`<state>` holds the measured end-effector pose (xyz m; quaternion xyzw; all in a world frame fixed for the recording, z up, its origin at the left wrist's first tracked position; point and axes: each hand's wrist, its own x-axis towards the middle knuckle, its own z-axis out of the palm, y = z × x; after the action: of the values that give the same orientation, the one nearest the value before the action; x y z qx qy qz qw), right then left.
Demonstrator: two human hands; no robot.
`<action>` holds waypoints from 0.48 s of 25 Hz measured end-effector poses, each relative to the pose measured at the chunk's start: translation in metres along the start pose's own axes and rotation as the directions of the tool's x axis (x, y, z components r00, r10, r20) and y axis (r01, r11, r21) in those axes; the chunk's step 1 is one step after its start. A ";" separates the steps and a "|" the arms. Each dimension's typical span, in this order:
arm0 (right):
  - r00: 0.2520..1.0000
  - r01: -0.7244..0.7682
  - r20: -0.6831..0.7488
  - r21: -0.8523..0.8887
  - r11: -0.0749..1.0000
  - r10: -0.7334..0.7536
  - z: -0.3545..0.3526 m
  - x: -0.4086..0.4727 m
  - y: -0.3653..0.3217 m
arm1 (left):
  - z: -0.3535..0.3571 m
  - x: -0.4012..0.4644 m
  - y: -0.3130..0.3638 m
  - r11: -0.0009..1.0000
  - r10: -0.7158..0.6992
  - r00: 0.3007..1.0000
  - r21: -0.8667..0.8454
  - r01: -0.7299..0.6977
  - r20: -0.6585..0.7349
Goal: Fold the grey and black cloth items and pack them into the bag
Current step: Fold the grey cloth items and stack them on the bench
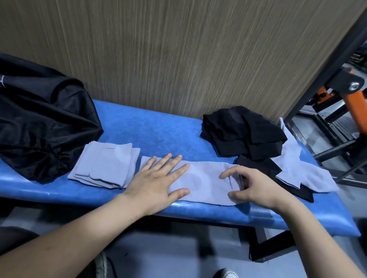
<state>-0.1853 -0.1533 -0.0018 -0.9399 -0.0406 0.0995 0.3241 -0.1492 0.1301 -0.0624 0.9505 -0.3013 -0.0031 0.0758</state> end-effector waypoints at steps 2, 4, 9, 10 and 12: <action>1.000 -0.020 -0.011 -0.018 1.000 0.020 -0.005 -0.004 -0.001 | 0.000 0.000 0.001 1.000 0.006 1.000 -0.008 -0.006 -0.012; 0.999 -0.041 -0.017 -0.035 0.999 0.040 -0.012 -0.009 0.000 | 0.000 0.001 0.002 1.000 0.009 1.000 -0.015 -0.009 -0.025; 0.987 -0.141 -0.080 -0.014 0.990 0.139 -0.031 -0.024 0.012 | 0.000 0.000 0.005 0.999 0.005 1.000 -0.034 -0.005 -0.023; 0.983 -0.158 -0.093 -0.003 0.987 0.157 -0.034 -0.027 0.015 | -0.001 -0.001 0.005 0.999 0.001 1.000 -0.046 -0.002 -0.023; 0.978 -0.178 -0.101 0.054 0.983 0.182 -0.039 -0.031 0.019 | -0.004 -0.005 0.005 0.997 -0.013 1.000 -0.079 0.011 -0.018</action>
<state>-0.2073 -0.1956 0.0215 -0.9361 0.0641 0.0794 0.3366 -0.1565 0.1295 -0.0582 0.9486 -0.2944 -0.0069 0.1159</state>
